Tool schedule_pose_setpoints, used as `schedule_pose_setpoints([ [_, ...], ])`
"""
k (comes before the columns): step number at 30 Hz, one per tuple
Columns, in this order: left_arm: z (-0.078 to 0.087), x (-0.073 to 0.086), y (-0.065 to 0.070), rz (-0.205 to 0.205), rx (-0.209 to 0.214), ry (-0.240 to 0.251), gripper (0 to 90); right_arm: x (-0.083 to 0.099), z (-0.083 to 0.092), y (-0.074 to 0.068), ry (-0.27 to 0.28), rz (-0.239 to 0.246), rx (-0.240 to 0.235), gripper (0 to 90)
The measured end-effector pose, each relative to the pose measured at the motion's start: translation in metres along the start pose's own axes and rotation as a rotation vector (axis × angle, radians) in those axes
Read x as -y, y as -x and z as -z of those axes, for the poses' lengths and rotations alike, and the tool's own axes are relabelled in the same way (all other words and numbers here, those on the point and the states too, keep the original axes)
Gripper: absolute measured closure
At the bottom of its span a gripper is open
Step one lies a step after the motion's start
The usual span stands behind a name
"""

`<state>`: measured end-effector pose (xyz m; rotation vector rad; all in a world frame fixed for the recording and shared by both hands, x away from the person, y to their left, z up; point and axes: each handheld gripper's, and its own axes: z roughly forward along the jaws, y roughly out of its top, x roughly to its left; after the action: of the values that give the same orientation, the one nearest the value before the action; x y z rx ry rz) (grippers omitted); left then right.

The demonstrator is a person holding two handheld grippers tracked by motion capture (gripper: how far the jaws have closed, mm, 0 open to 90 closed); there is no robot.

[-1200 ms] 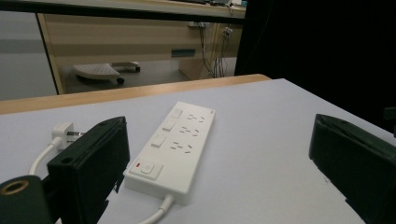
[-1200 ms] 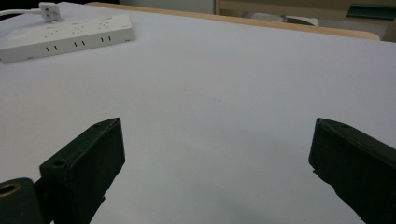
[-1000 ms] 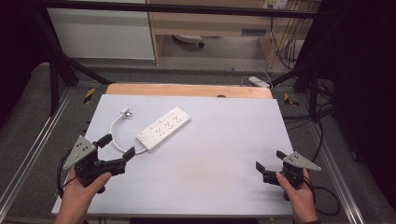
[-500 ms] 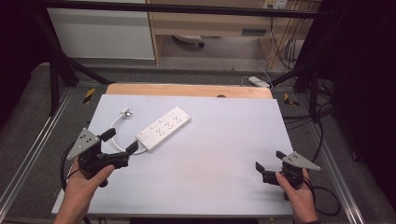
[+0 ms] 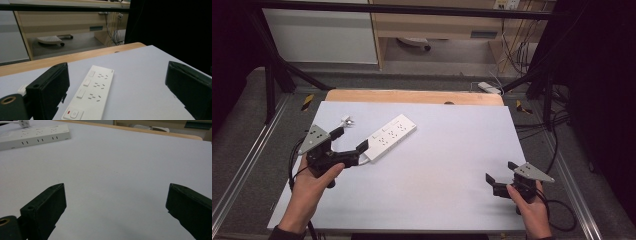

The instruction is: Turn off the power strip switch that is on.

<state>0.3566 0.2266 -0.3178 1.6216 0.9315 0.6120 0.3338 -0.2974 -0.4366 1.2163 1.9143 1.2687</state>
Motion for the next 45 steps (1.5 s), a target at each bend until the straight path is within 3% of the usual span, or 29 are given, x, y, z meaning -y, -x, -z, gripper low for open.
schedule_pose_setpoints([
  [3, -0.01, -0.003, 0.0, 0.02, 0.02, 0.003, 5.4, 0.0, -0.001, 0.0, -0.003, 0.001, 0.008, 3.6],
  [5, -0.017, -0.005, 0.0, 0.01, 0.018, -0.003, 5.4, 0.0, -0.001, 0.0, -0.003, 0.0, 0.008, 3.6],
  [8, -0.026, -0.009, 0.0, 0.059, 0.05, 0.009, 5.5, -0.001, -0.002, -0.003, -0.013, 0.008, -0.006, 3.8],
  [16, -0.049, -0.024, 0.0, -0.003, 0.004, -0.017, 5.6, -0.002, -0.002, -0.007, -0.004, 0.007, -0.036, 3.7],
  [21, -0.063, -0.031, -0.002, -0.013, -0.019, -0.034, 6.0, -0.002, -0.003, -0.008, -0.028, 0.001, -0.05, 3.9],
  [24, -0.072, -0.036, -0.002, -0.003, -0.01, -0.031, 6.4, -0.001, -0.004, -0.009, -0.036, -0.001, -0.057, 3.9],
  [30, -0.093, -0.044, -0.001, -0.033, -0.012, -0.038, 6.5, -0.001, -0.005, -0.009, -0.041, -0.001, -0.054, 3.9],
  [36, -0.112, -0.044, -0.001, -0.039, -0.019, -0.042, 6.7, -0.001, -0.006, -0.01, -0.046, 0.007, -0.052, 3.8],
  [45, -0.128, -0.042, -0.006, -0.027, -0.026, -0.039, 8.3, -0.002, -0.006, -0.01, -0.044, 0.008, -0.057, 3.8],
])
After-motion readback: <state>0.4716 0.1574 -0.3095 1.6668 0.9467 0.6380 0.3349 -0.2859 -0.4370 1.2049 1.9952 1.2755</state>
